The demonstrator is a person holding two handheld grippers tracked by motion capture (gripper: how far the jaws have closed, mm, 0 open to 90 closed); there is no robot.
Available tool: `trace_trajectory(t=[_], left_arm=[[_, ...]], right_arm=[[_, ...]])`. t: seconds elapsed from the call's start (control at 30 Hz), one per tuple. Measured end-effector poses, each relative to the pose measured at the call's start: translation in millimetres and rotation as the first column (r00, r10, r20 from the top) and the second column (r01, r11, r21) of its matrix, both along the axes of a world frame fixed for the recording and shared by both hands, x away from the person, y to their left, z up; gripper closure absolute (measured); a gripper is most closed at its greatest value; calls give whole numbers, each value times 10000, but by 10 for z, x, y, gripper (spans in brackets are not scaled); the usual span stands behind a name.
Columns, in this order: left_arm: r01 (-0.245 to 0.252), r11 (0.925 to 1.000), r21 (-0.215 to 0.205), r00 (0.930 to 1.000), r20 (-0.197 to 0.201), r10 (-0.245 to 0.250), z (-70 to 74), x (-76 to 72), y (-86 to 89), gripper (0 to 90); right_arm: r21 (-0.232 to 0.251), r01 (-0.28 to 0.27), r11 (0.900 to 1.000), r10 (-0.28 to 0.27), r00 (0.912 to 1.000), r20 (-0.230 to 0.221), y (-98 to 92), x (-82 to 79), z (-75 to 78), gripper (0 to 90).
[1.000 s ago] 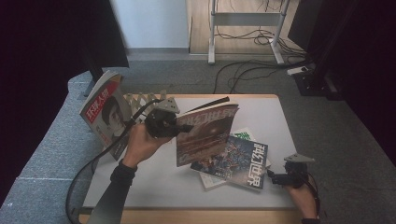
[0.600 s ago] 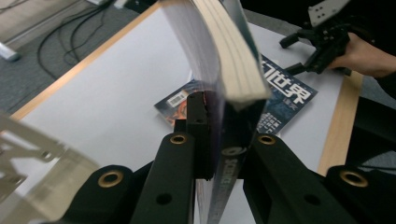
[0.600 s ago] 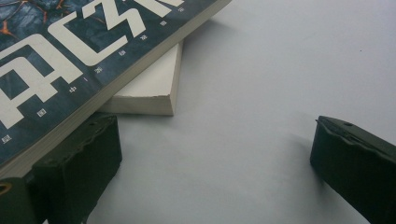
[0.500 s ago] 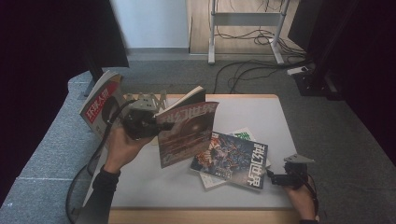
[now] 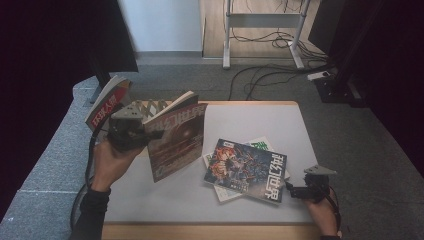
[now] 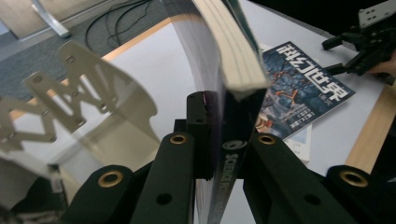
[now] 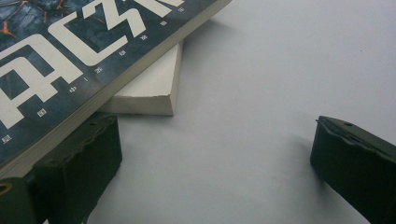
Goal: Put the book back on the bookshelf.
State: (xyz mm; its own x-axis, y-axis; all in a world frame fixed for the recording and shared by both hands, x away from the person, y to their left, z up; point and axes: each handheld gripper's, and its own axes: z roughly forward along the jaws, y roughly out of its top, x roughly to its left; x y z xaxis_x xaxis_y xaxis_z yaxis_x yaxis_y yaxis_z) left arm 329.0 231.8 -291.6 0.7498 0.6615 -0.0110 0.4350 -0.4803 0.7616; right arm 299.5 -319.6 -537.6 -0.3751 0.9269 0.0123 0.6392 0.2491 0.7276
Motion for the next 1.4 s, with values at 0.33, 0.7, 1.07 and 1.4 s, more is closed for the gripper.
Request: trace_trajectory(t=[0.33, 0.7, 1.07, 1.4], left_arm=[[-796, 9968, -118, 9968, -104, 795, -56, -101, 337, 842], [-1681, 9858, 44, 9857, -83, 1681, -87, -195, 652, 842], [-2574, 9663, 77, 9663, 15, 2574, -120, -220, 910, 842], [-3188, 9478, 42, 9478, 71, 3187, -109, -134, 989, 842]], right_arm=[[-2, -8, 10000, 8, 10000, 6, -1, 0, 0, 14], [-5, -12, 10000, 12, 10000, -1, -1, -1, 0, 14], [-16, -20, 10000, 20, 10000, -13, -1, -1, 1, 14], [-8, -10, 10000, 10, 10000, -1, 0, -2, 0, 14]])
